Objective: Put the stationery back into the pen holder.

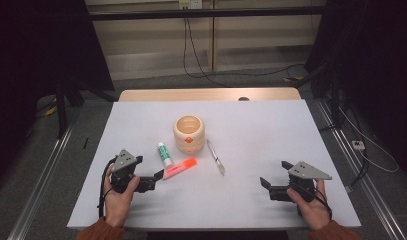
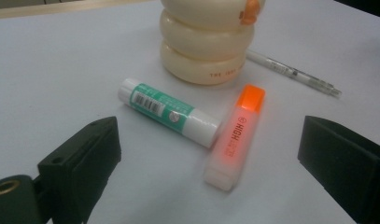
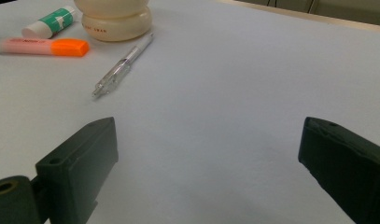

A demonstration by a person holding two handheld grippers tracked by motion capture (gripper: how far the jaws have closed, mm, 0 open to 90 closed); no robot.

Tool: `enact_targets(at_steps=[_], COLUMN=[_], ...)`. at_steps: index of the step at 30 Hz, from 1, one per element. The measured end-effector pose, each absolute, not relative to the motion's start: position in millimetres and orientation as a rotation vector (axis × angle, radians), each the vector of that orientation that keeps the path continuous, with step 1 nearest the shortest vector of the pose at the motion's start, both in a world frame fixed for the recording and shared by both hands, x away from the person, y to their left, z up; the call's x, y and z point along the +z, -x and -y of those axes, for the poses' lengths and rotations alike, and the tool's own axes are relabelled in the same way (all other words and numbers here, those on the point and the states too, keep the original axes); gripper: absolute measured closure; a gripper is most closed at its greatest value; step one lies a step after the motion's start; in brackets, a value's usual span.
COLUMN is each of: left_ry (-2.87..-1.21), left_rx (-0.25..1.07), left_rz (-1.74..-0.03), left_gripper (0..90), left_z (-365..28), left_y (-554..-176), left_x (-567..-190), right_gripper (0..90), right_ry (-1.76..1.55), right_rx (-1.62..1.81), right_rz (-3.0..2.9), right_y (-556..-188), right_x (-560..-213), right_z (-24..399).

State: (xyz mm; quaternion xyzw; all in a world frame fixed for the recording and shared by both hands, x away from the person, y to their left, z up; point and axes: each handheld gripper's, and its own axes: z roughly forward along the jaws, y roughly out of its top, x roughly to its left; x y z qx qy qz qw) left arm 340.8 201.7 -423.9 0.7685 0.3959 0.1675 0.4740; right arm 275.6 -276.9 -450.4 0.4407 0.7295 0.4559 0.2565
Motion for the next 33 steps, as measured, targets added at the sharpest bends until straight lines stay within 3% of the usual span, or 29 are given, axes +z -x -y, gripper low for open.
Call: enact_targets(at_steps=[9, 21, 33], left_ry=[-1.931, -2.097, -2.187], left_rx=[0.372, 0.333, 0.241], left_rz=[-0.953, -0.766, -0.777], left_gripper=[6.6, 8.7, 9.8], left_z=[-198.2, -165.9, -151.4], left_y=[-342.6, -338.5, -349.9], left_x=[-427.3, -424.7, -422.0], right_gripper=[4.4, 4.3, 4.3], right_ry=[-1.204, -1.19, -1.186], right_rx=[1.232, 1.236, 1.231], right_rz=[-1.982, -1.989, -1.996], right_y=[-277.9, -276.1, -277.5], right_x=[-450.5, -450.5, -451.1], right_z=[275.5, 276.3, 274.8])
